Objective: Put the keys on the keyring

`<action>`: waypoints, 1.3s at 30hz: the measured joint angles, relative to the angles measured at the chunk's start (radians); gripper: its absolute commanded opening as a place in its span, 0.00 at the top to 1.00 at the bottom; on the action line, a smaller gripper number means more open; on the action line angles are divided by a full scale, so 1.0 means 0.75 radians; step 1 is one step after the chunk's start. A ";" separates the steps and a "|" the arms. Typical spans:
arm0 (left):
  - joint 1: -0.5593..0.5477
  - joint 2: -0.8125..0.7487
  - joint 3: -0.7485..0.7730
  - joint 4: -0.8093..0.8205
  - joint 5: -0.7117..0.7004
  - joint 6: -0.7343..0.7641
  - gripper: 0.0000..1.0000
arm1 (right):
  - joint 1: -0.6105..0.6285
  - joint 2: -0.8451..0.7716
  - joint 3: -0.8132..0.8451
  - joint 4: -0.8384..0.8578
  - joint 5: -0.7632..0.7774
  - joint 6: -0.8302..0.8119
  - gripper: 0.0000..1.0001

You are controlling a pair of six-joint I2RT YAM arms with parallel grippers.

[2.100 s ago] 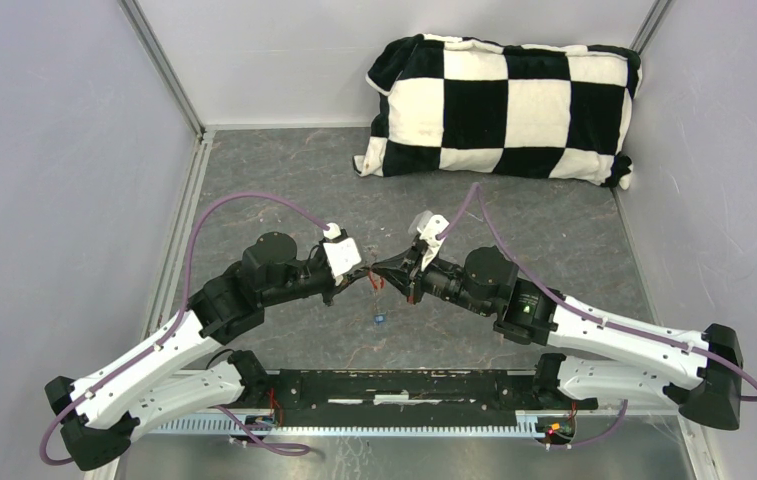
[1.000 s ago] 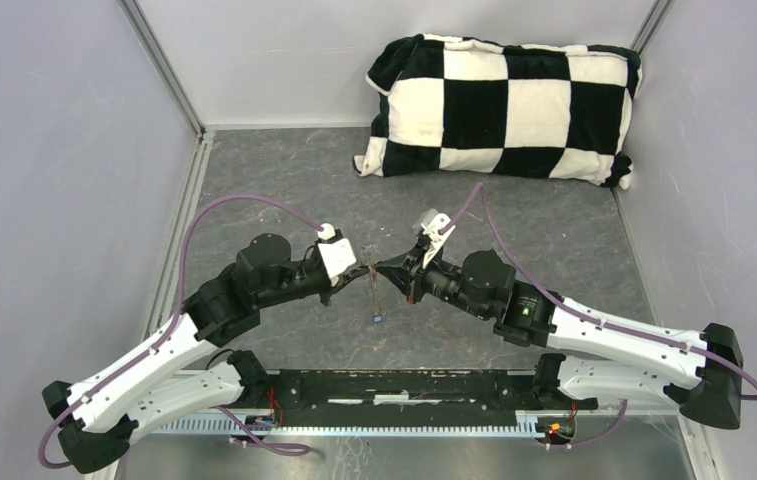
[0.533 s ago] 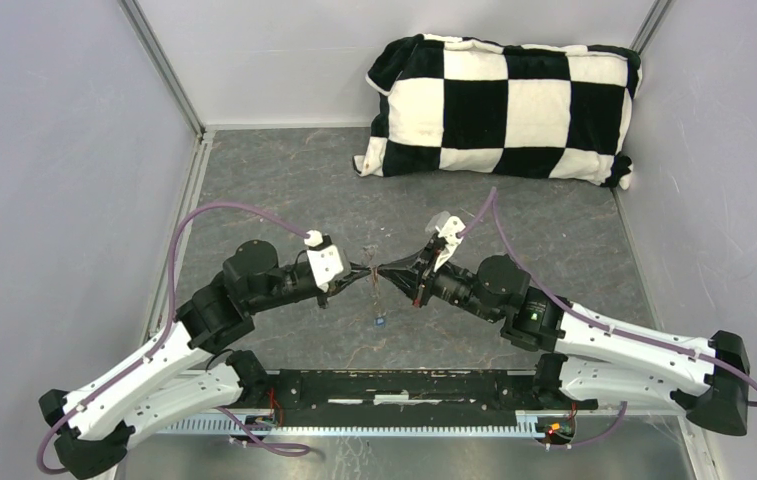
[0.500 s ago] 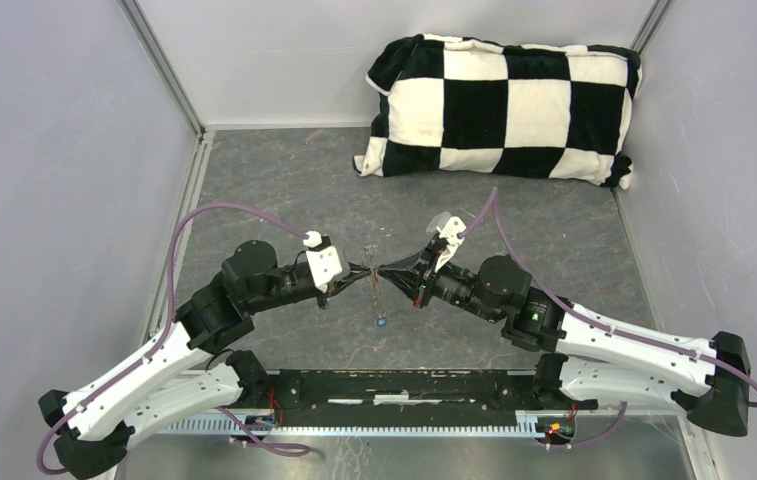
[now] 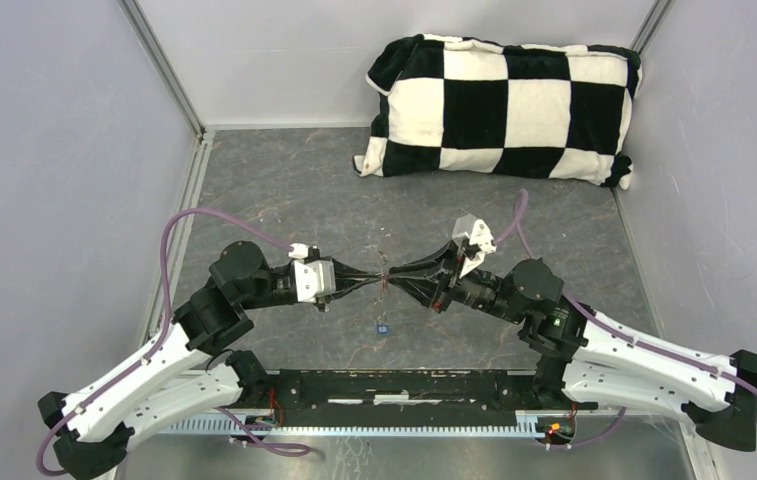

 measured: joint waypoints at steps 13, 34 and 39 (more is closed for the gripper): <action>0.001 0.078 0.106 0.035 0.277 0.000 0.98 | -0.012 -0.133 0.210 -0.358 -0.124 -0.203 0.39; 0.001 0.114 0.137 0.058 0.333 -0.066 0.98 | -0.014 0.084 0.454 -0.550 -0.461 -0.457 0.60; 0.001 0.109 0.137 0.062 0.333 -0.070 0.98 | -0.014 0.067 0.454 -0.560 -0.455 -0.472 0.74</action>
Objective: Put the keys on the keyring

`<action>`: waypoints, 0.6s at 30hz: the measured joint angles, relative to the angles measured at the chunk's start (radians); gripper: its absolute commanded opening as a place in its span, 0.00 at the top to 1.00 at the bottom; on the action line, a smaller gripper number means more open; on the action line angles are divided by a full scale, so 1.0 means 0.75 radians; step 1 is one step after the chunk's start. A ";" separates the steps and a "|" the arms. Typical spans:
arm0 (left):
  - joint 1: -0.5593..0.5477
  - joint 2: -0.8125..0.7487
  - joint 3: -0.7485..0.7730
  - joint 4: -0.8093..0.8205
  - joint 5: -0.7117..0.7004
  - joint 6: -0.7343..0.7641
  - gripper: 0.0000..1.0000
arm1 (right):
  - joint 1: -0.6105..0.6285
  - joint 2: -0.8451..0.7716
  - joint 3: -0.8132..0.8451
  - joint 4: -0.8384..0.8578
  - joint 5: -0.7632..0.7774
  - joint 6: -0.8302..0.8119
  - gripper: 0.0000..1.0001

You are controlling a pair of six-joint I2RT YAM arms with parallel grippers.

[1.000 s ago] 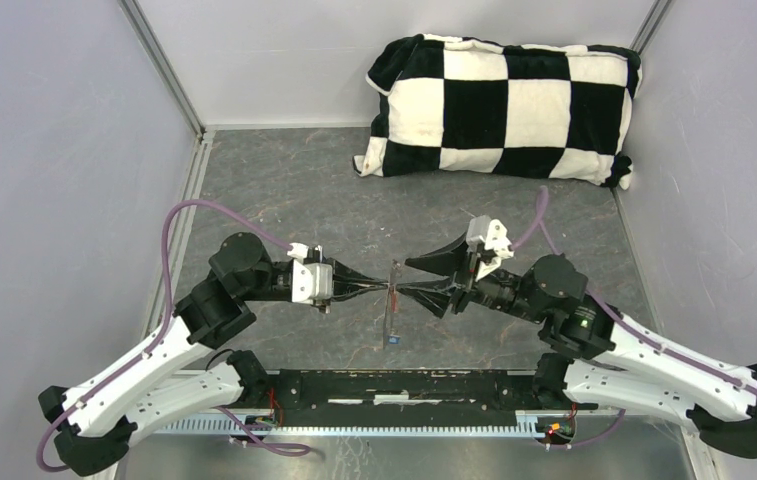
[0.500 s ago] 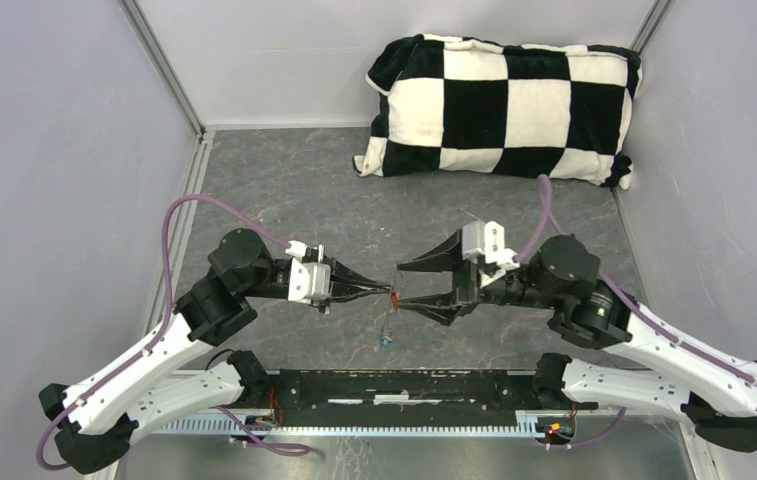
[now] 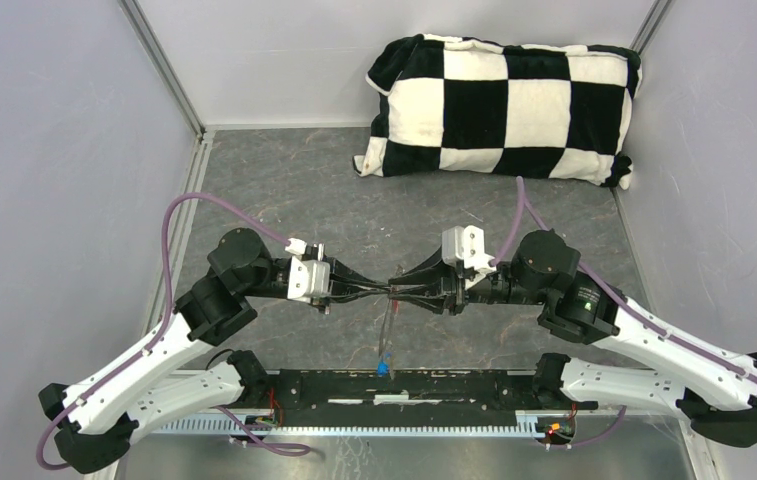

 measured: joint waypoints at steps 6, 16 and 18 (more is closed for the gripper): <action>0.000 -0.001 0.000 -0.002 -0.002 0.000 0.98 | 0.000 -0.010 0.001 -0.012 0.022 -0.018 0.99; 0.000 0.002 0.009 -0.061 -0.011 0.040 0.71 | 0.000 0.071 0.144 -0.209 0.069 -0.052 1.00; 0.000 0.015 0.030 -0.137 -0.015 0.094 0.67 | 0.000 0.125 0.215 -0.305 0.091 -0.063 1.00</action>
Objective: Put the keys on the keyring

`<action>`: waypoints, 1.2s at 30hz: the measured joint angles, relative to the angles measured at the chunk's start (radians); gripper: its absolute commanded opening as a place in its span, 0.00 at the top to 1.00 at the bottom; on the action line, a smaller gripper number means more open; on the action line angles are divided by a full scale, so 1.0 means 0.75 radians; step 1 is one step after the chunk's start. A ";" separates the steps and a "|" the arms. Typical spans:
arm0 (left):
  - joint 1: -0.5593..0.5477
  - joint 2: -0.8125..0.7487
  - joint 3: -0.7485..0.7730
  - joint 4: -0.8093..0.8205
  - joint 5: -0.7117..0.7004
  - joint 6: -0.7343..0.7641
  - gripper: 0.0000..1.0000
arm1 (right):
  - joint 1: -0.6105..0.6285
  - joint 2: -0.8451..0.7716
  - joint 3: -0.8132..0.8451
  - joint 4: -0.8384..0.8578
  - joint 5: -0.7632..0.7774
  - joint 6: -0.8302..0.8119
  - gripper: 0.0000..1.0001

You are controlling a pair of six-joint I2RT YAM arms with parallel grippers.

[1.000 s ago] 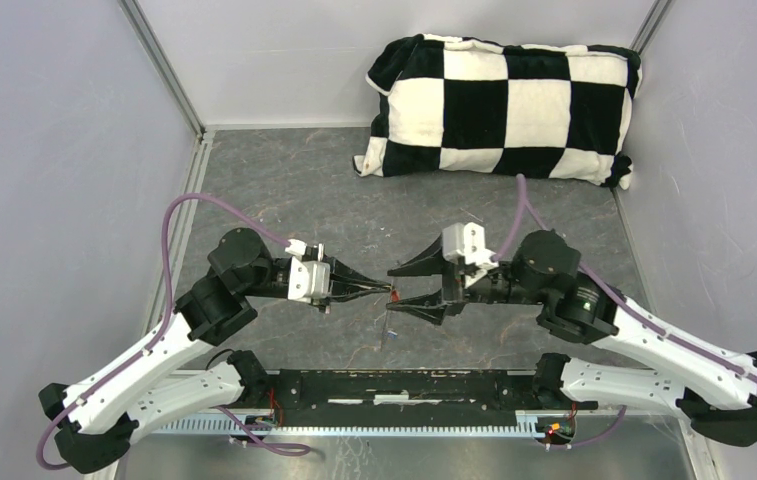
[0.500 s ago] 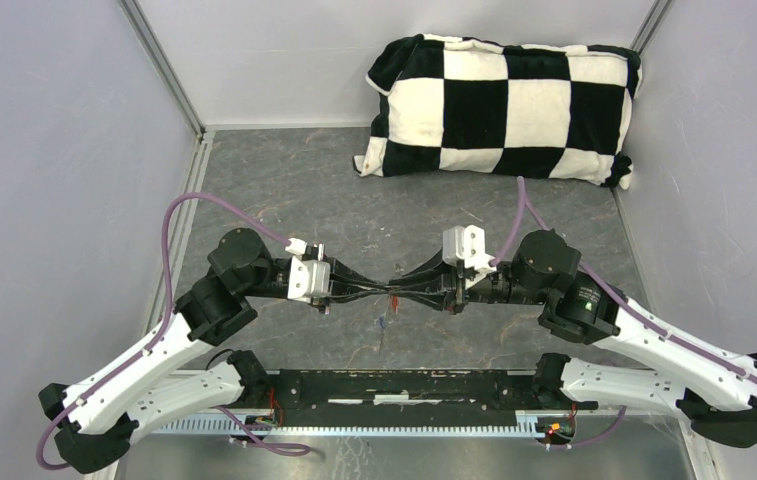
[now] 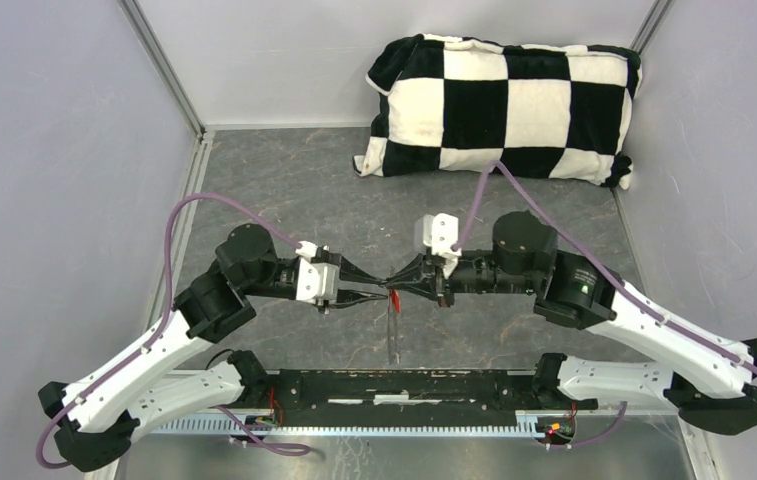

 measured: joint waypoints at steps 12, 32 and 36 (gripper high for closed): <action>0.001 0.100 0.090 -0.431 -0.056 0.299 0.73 | 0.001 0.266 0.260 -0.460 0.039 -0.104 0.99; 0.001 0.119 0.097 -0.416 -0.055 0.310 0.89 | 0.000 0.351 0.347 -0.596 -0.025 -0.150 0.99; 0.001 0.120 0.097 -0.420 -0.054 0.312 0.93 | 0.000 0.356 0.348 -0.600 -0.044 -0.154 0.99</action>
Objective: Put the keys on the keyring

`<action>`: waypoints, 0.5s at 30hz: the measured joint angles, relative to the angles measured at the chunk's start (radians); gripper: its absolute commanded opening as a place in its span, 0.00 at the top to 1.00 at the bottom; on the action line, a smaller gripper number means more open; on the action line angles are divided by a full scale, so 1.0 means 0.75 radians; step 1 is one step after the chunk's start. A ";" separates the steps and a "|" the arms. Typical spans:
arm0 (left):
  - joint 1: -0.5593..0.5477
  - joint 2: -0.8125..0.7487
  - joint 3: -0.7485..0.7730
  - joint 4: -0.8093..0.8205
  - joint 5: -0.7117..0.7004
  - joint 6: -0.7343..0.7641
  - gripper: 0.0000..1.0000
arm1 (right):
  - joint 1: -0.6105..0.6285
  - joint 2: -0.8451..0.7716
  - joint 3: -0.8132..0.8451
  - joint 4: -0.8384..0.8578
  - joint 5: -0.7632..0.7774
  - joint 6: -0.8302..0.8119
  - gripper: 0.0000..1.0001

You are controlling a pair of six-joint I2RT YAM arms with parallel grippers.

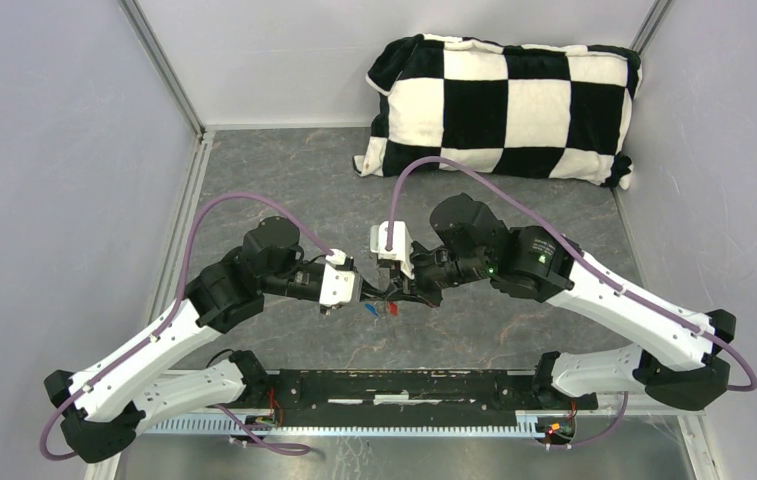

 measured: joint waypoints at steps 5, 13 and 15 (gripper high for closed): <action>0.000 0.001 -0.006 -0.012 0.000 0.000 0.98 | -0.003 0.018 0.007 -0.011 -0.027 0.001 0.95; -0.001 0.002 -0.036 0.022 -0.011 -0.045 0.98 | -0.003 -0.064 -0.065 0.169 -0.007 0.062 0.63; -0.001 -0.013 -0.063 0.074 -0.005 -0.096 0.98 | -0.004 -0.159 -0.146 0.276 0.019 0.089 0.58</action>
